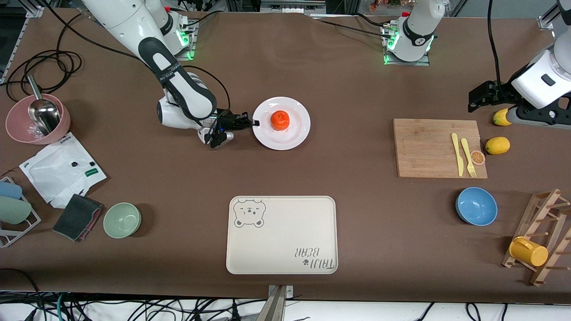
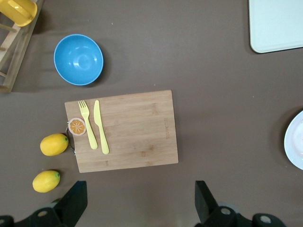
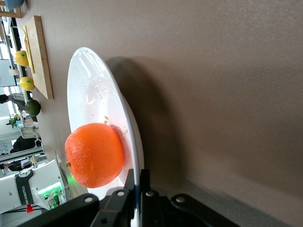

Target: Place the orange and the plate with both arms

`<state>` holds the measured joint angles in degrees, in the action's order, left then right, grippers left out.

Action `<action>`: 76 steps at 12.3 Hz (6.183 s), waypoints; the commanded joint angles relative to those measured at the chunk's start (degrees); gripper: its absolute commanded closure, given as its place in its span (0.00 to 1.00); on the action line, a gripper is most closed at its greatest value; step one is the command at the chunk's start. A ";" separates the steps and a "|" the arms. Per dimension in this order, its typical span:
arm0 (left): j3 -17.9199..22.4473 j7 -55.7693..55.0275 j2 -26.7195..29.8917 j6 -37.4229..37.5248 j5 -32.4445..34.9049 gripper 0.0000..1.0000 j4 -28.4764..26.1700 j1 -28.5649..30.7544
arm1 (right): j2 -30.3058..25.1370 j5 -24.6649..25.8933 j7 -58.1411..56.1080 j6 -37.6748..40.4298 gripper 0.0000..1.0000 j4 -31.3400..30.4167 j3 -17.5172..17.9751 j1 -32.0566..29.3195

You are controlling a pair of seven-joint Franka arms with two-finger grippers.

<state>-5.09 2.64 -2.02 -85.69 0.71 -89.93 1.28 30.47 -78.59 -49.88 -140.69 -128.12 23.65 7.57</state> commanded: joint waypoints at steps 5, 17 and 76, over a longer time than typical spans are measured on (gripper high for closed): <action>0.70 -0.09 -0.53 2.63 0.08 0.00 1.24 0.04 | 0.37 -1.21 3.02 -0.99 1.00 4.80 -0.01 -1.07; 0.87 -0.18 -0.53 2.63 0.17 0.00 1.24 0.48 | 15.11 3.07 23.12 0.33 1.00 34.30 -0.36 -2.65; 0.61 -0.26 -0.79 3.86 -0.71 0.00 1.24 -0.40 | -30.65 79.47 42.76 45.06 0.00 31.16 -21.98 0.60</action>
<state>-4.59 2.63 -2.55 -82.89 0.64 -89.91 1.12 -0.20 0.03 -8.14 -98.23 -99.44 1.52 8.21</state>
